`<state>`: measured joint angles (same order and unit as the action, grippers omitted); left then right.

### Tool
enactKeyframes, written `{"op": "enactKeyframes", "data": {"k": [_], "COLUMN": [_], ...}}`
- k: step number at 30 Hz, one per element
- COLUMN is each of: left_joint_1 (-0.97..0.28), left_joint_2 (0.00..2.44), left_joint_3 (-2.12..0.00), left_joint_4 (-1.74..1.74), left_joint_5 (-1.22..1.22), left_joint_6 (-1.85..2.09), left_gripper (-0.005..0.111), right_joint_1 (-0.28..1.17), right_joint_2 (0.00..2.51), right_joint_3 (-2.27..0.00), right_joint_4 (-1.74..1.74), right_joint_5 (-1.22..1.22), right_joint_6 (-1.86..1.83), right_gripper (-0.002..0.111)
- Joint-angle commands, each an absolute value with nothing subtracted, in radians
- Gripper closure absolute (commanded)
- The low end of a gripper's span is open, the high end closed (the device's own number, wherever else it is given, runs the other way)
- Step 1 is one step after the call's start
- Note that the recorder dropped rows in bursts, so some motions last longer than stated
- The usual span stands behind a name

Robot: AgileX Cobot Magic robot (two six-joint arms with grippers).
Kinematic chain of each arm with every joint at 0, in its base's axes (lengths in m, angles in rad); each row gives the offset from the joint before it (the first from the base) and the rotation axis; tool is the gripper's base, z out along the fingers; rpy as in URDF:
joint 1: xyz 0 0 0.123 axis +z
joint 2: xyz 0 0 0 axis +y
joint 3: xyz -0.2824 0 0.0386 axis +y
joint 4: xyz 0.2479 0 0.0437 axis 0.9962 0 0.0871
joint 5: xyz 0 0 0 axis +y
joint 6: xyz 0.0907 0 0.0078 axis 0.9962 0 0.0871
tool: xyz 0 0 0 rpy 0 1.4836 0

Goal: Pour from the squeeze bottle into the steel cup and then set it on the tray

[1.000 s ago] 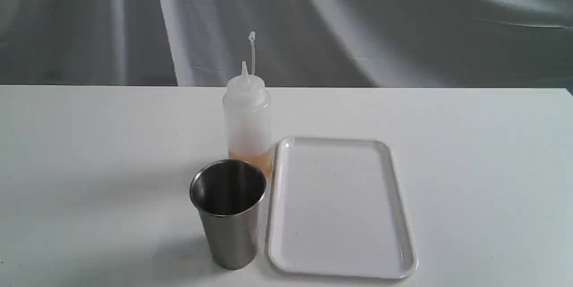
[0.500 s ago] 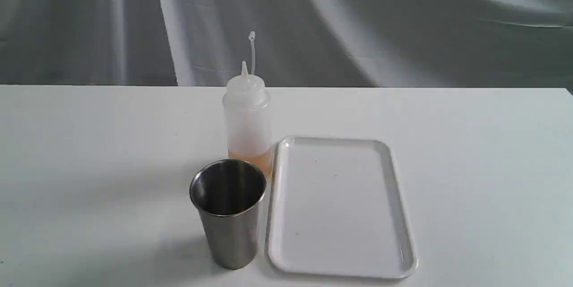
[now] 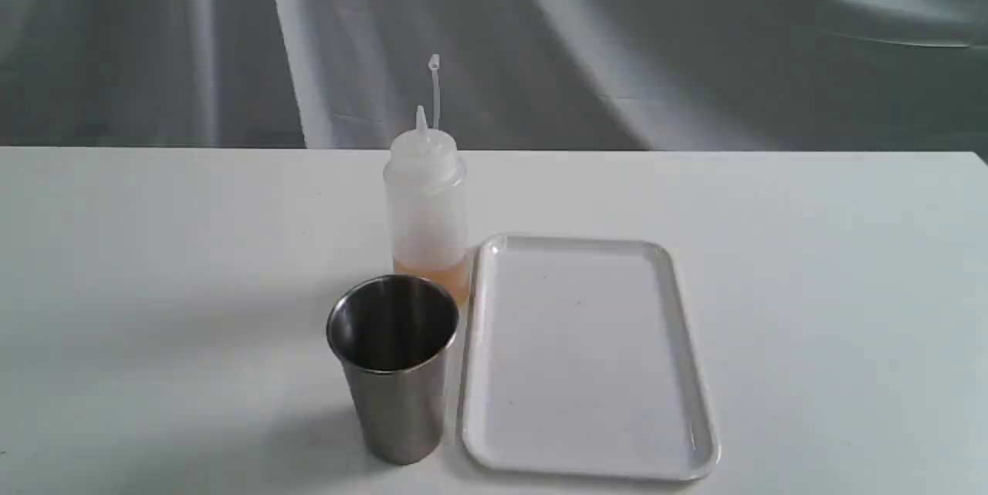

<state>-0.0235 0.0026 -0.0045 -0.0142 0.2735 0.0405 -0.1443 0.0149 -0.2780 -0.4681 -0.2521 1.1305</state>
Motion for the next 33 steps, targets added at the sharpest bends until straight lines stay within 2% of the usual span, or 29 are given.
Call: {"op": "enactKeyframes", "data": {"k": [1,9,21,24,27,33], "left_joint_1": [-0.022,-0.022,-0.022,-0.022,-0.022,-0.022], "left_joint_2": [0.0,0.0,0.0,0.0,0.0,0.0], "left_joint_3": [0.0,0.0,0.0,0.0,0.0,0.0], "left_joint_4": [-0.015,-0.015,-0.015,-0.015,-0.015,-0.015], "left_joint_5": [0.266,0.266,0.266,0.266,0.266,0.266], "left_joint_6": [0.037,0.035,0.037,0.037,0.037,0.034], "left_gripper": [0.107,0.107,0.107,0.107,0.107,0.107], "right_joint_1": [-0.15,-0.15,-0.138,-0.084,0.032,0.237], "right_joint_2": [0.074,0.351,0.758,0.849,0.922,1.083], "right_joint_3": [-0.415,-0.611,-0.768,-0.809,-0.873,-1.025], "right_joint_4": [-0.581,-0.648,-0.681,-0.691,-0.772,-0.782], "right_joint_5": [-0.098,-0.094,-0.158,-0.165,-0.178,0.12], "right_joint_6": [1.16,1.158,1.162,1.159,1.159,1.052], "right_gripper": [0.108,0.108,0.108,0.108,0.108,0.108]}}
